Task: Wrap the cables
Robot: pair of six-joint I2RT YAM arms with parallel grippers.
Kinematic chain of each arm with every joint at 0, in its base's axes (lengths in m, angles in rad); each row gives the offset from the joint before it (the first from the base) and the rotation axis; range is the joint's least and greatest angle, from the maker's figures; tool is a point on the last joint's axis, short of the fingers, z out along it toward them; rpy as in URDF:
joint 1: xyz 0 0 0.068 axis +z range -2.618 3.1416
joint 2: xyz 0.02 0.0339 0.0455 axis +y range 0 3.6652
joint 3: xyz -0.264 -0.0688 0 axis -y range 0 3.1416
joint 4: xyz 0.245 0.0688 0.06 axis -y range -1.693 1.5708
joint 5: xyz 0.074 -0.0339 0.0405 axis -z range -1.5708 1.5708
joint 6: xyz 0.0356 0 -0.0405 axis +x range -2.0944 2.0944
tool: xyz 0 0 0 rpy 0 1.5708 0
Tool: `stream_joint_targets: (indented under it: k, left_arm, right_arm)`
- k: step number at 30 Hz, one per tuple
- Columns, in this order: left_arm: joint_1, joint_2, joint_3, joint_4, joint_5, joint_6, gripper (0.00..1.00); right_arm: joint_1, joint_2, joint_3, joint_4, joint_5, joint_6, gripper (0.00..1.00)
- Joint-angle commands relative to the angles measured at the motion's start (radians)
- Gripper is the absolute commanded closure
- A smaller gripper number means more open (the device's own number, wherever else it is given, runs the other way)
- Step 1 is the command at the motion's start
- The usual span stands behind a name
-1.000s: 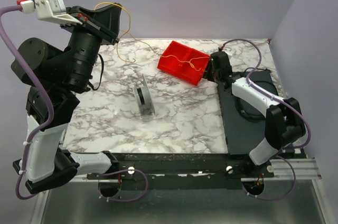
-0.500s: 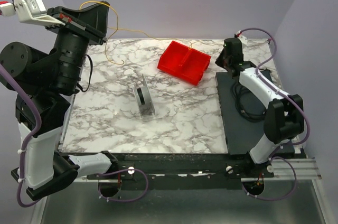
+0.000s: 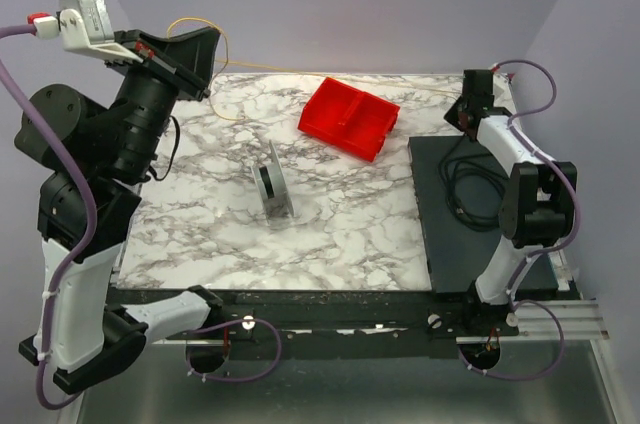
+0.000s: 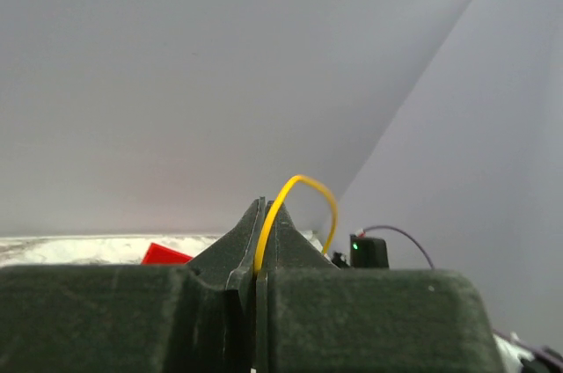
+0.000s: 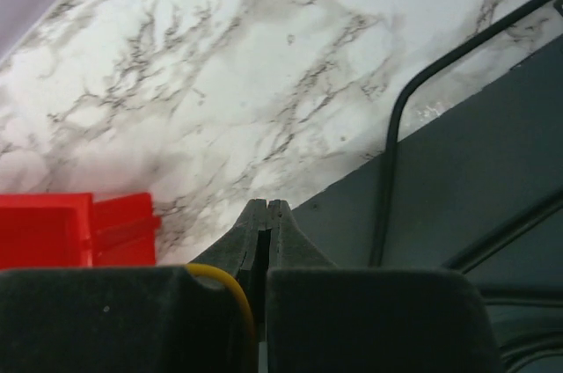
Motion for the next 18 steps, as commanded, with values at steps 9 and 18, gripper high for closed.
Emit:
stream_joint_targets:
  k: [9,18]
  left_arm:
    - [0.027,-0.014,0.025,0.064,0.337,-0.010,1.00]
    - [-0.045,0.315,0.189,0.046,0.659,-0.101,1.00]
  right_arm:
    - [-0.124,0.080,0.110,-0.132,-0.165,0.016,0.79]
    - [-0.123,-0.092,0.068,-0.128,-0.234,-0.010,0.24]
